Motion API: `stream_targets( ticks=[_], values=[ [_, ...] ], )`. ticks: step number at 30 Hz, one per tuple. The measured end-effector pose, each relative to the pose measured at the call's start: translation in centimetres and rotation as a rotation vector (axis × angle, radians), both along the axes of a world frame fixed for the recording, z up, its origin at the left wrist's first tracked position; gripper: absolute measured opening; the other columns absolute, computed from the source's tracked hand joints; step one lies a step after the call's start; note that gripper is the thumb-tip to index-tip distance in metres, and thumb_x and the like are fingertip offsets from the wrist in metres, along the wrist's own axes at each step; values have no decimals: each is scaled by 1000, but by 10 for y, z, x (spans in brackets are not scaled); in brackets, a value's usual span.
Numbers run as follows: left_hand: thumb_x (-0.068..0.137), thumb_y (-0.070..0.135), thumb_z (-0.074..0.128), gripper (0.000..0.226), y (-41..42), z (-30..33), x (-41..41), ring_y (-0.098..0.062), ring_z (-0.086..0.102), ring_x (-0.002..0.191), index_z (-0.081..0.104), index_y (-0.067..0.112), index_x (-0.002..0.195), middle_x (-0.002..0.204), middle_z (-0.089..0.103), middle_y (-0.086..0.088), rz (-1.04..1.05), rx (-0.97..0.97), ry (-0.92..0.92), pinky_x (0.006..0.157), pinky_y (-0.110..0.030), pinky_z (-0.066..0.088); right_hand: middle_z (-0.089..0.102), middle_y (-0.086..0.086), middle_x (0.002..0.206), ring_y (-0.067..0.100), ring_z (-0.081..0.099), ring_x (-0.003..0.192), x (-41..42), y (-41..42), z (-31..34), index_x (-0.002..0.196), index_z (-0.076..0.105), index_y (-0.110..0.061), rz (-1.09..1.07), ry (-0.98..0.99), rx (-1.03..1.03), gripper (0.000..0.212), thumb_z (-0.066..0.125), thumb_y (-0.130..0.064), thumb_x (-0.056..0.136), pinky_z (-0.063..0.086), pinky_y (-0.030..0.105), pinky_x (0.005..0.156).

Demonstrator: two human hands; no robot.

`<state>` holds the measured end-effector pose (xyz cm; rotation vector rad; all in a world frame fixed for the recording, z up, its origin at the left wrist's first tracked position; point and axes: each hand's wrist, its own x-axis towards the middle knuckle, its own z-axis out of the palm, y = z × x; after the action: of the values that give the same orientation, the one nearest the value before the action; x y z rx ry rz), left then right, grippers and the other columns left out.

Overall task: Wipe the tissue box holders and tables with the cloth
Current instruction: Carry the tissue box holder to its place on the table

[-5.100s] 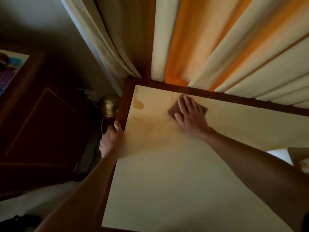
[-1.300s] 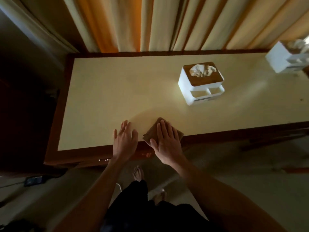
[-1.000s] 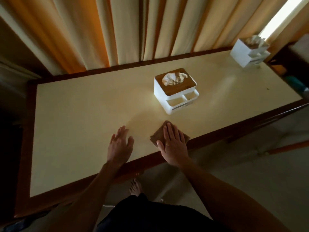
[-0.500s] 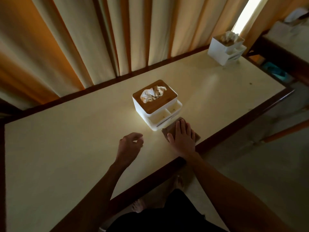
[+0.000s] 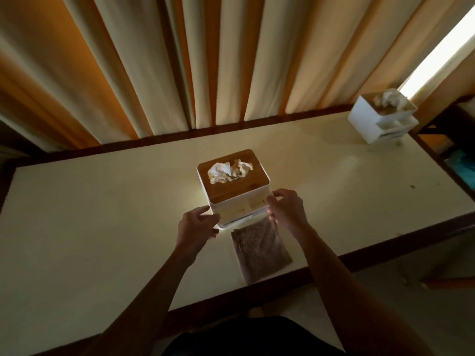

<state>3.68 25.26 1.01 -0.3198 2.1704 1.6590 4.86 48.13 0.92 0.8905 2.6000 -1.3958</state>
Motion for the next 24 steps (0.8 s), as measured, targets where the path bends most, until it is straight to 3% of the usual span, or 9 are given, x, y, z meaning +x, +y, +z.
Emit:
stream_targets(
  ticks=[2, 5, 13, 18, 24],
  values=[
    [87, 15, 70, 43, 6, 2, 4, -33, 72, 72, 63, 16, 129, 83, 76, 3, 37, -12, 38, 67, -41, 62, 74, 11, 82, 26, 72, 67, -5, 2, 1, 91, 71, -12, 63, 5, 62, 21, 59, -28, 83, 61, 40, 62],
    [86, 9, 65, 44, 10, 7, 5, -29, 72, 68, 63, 19, 129, 78, 75, 3, 142, -29, 101, 68, -44, 62, 71, 6, 70, 24, 70, 60, -16, -6, 7, 80, 67, -12, 135, 24, 88, 17, 60, -27, 82, 61, 43, 63],
    [84, 4, 62, 49, -63, 15, -4, -34, 73, 71, 60, 12, 132, 89, 70, -3, 487, 31, 73, 75, -47, 61, 71, 5, 61, 18, 70, 50, -51, -84, 26, 84, 61, -8, 353, 30, -48, 13, 57, -20, 87, 61, 48, 65],
    [85, 0, 60, 40, -127, 23, 3, -28, 70, 65, 69, 20, 119, 88, 70, -12, 583, 52, 62, 76, -46, 61, 72, 5, 68, 18, 71, 53, -65, -159, 32, 85, 58, -12, 447, 33, -42, 12, 58, -23, 91, 62, 46, 66],
    [86, 0, 63, 42, -240, 20, 6, -37, 73, 74, 64, 9, 127, 100, 70, -17, 628, 44, 8, 72, -44, 62, 72, 4, 66, 17, 71, 53, -70, -265, 35, 89, 57, -9, 535, -22, -61, 17, 55, -26, 93, 63, 44, 71]
  ],
)
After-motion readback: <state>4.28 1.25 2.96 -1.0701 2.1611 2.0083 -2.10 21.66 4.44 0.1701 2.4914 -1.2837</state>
